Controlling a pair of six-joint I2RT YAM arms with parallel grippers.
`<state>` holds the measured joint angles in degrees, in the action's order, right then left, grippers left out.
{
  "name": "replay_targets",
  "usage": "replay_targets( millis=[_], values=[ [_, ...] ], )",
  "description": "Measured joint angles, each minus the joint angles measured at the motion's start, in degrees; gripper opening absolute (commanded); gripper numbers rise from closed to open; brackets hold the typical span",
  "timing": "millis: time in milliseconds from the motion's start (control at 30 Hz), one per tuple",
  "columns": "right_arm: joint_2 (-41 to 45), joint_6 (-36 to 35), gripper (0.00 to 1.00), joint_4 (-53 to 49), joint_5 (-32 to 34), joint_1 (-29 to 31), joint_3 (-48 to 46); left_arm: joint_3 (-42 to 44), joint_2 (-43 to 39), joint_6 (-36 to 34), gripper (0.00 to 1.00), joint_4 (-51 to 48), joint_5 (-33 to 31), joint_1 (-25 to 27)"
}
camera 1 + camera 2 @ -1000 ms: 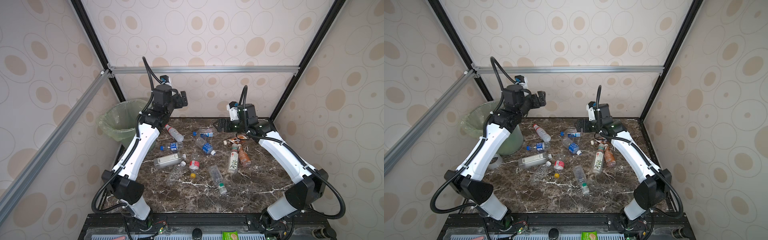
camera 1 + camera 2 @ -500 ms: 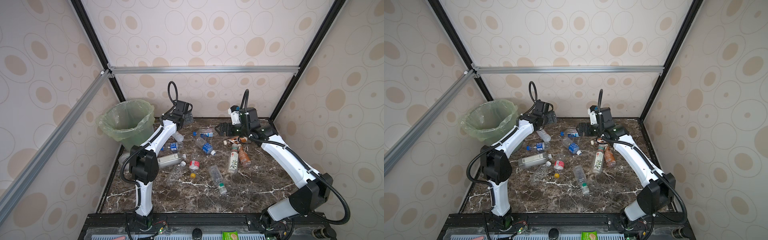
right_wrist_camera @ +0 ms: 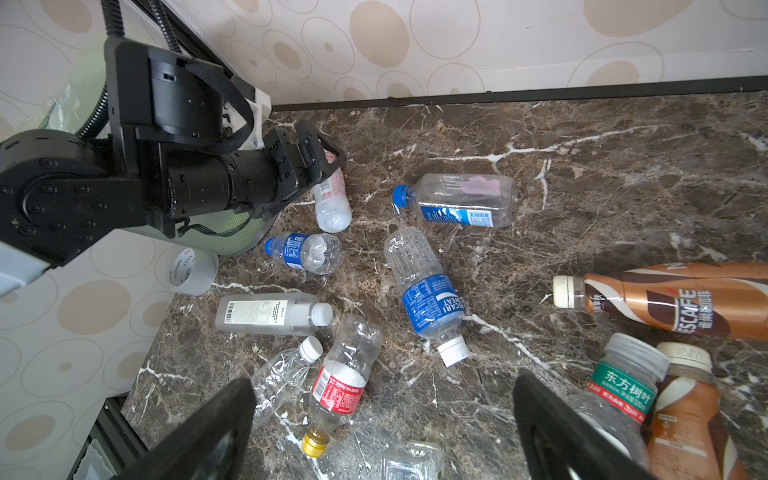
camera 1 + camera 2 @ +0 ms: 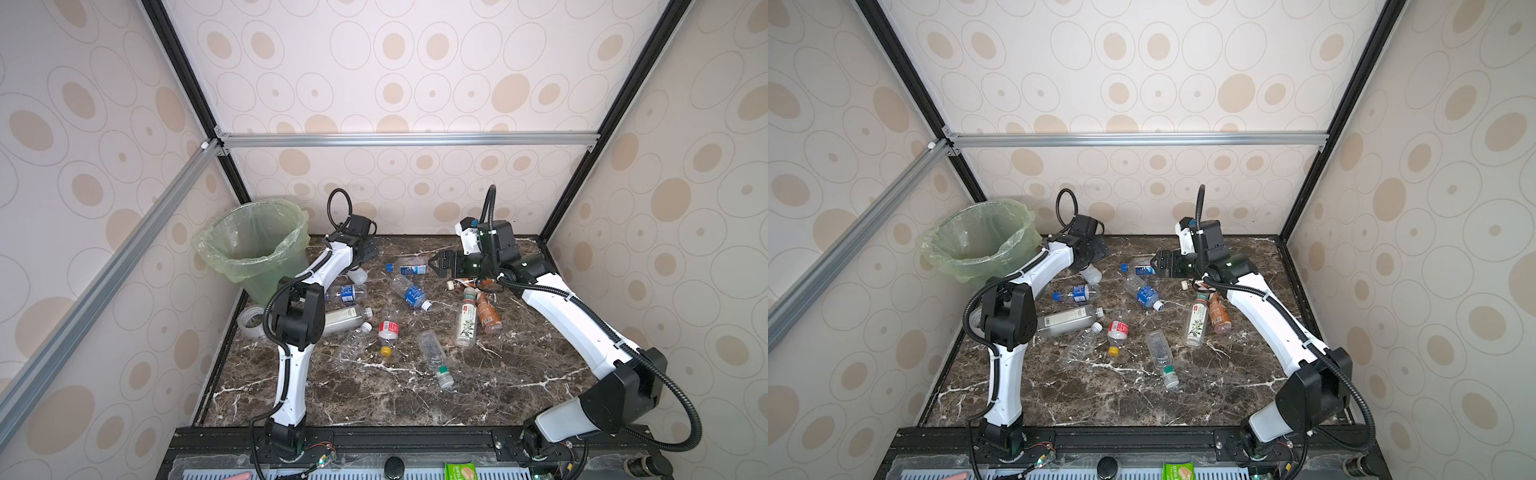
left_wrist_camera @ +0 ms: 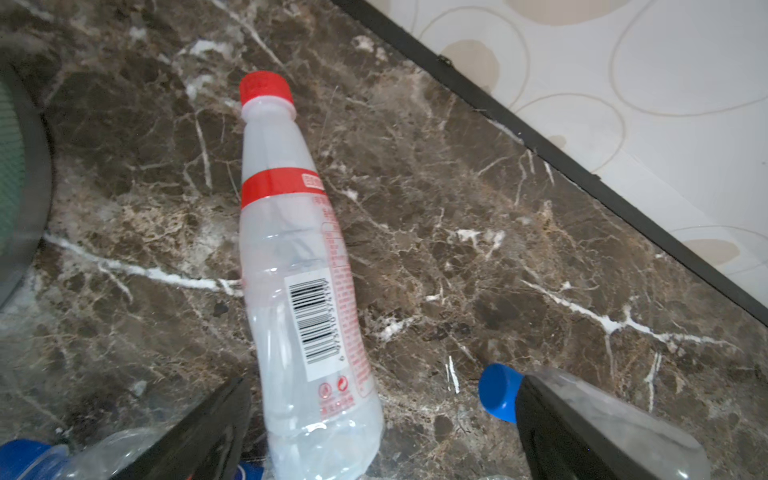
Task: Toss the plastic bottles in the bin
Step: 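Lower the left gripper onto the white red-capped bottle and grasp it, then lift the white bottle with the left gripper while the right gripper approaches it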
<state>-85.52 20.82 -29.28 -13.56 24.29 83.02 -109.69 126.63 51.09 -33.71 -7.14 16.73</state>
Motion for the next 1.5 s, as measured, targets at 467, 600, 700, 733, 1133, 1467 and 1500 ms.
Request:
replay_targets(
  millis=[467, 600, 700, 733, 1133, 1467, 1500],
  values=[
    [0.0, 1.0, 1.0, 1.2, -1.0, 0.0, -1.1, 3.3, 2.2, 2.5, 0.92, 3.1, 3.3, -1.5],
    [0.0, 0.9, 1.0, 1.2, -0.9, 0.0, -1.1, 2.5, 5.3, 2.6, 0.87, 3.3, 3.7, -1.5],
    [0.0, 0.9, 1.0, 1.2, -0.8, 0.0, -1.2, 2.5, 6.4, 2.7, 0.8, 3.5, 3.6, -1.5],
    [0.0, 0.9, 1.0, 1.2, -0.8, 0.0, -1.2, 2.5, 6.4, 2.7, 0.77, 3.6, 3.9, -1.5],
    [0.0, 0.9, 1.0, 1.4, -0.4, 0.0, -2.1, 2.5, 6.4, 1.3, 0.47, 4.6, 4.3, -1.5],
    [0.8, 1.4, 1.0, 1.2, 0.0, -0.3, -2.4, 1.4, 6.0, -3.8, 0.44, 5.7, 4.5, -1.0],
    [0.8, 1.8, 1.0, 1.2, -0.2, -0.6, -2.3, 1.0, 5.7, -4.9, 0.44, 6.2, 4.7, -0.9]
  ],
)
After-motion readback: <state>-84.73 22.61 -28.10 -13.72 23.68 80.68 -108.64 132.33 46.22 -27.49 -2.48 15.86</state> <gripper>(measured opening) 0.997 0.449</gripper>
